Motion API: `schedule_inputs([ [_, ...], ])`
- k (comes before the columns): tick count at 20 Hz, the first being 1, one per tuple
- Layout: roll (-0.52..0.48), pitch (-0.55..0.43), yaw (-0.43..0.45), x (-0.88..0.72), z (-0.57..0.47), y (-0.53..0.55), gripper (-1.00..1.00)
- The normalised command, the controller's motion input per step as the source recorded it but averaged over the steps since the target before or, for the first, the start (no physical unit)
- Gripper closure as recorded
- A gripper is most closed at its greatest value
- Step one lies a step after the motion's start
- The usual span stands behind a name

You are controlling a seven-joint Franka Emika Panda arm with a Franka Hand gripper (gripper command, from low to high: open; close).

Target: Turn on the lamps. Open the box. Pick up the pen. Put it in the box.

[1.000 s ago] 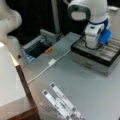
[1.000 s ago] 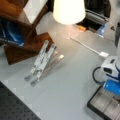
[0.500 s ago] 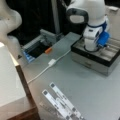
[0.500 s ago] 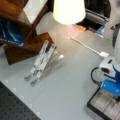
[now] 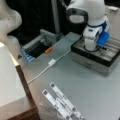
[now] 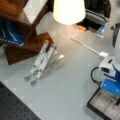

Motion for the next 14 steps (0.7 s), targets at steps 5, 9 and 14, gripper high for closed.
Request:
schedule_inputs([
  [5,-0.114,-0.093,0.046,-0.11,-0.04,-0.03,-1.0],
  [9,-0.103,-0.063,0.07,-0.1,0.05,-0.04,-1.0],
  [14,-0.098,0.024,0.122,-0.14,0.22,-0.1,-1.0],
])
